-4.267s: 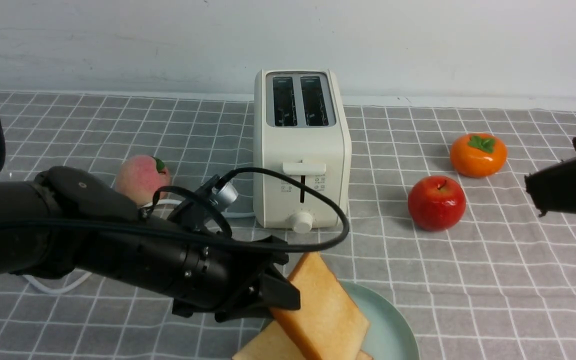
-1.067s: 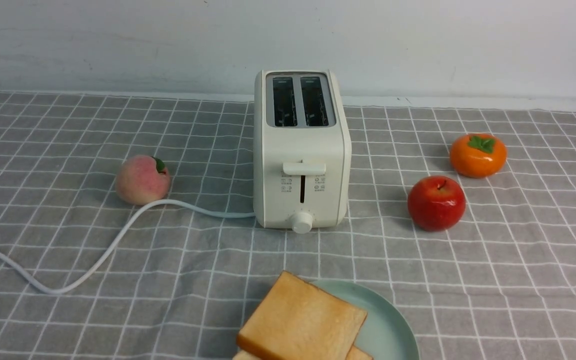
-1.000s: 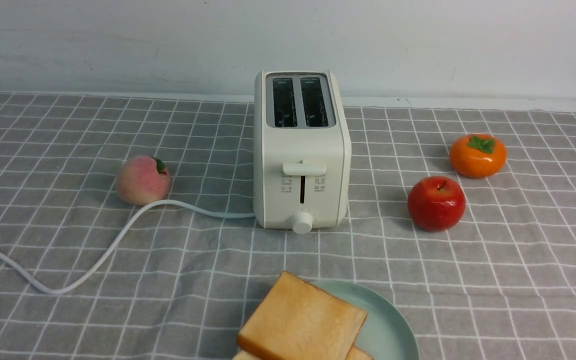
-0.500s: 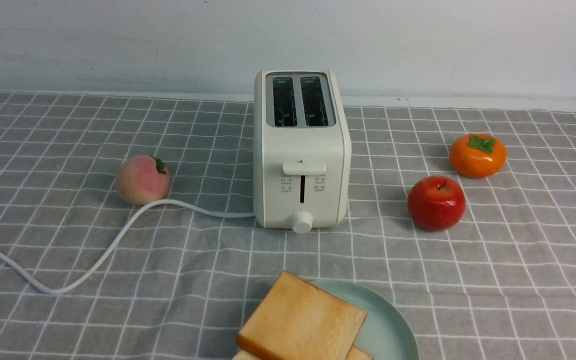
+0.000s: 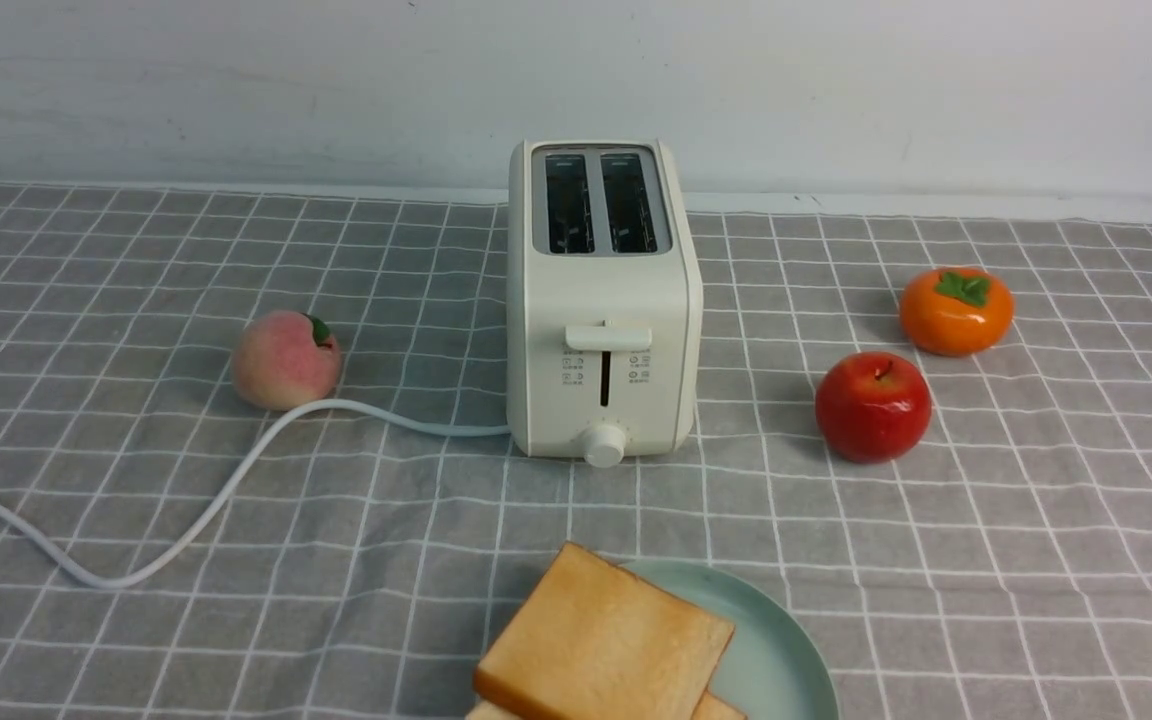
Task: Take toasted bread from bread machine on grey coffee table place on plate.
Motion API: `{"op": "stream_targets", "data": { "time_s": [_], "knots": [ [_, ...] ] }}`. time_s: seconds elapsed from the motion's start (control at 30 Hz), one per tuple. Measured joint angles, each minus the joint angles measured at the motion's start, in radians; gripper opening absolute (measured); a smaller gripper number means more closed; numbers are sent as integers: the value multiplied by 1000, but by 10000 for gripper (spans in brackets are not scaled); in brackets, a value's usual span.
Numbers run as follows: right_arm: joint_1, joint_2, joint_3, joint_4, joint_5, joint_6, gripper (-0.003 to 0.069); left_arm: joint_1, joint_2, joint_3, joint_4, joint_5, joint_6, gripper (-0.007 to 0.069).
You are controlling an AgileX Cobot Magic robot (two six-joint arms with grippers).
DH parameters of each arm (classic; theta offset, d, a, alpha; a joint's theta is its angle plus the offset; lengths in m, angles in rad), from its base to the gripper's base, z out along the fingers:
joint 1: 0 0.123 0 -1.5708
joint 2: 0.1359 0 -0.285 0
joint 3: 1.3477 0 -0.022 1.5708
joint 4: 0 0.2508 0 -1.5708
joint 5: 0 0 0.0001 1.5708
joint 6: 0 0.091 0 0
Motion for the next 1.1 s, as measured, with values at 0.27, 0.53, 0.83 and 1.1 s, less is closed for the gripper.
{"op": "stream_targets", "data": {
  "time_s": [0.27,0.53,0.83,1.1],
  "knots": [
    [-245,-19,0,0,0,0,82,0,0,0,0,0,0,-4],
    [-404,-106,0,-43,19,0,88,0,0,0,0,0,0,-3],
    [-412,-191,0,-109,297,0,99,0,0,0,0,0,0,-3],
    [-412,-191,0,-123,405,0,106,0,0,0,0,0,0,-3]
  ]
}}
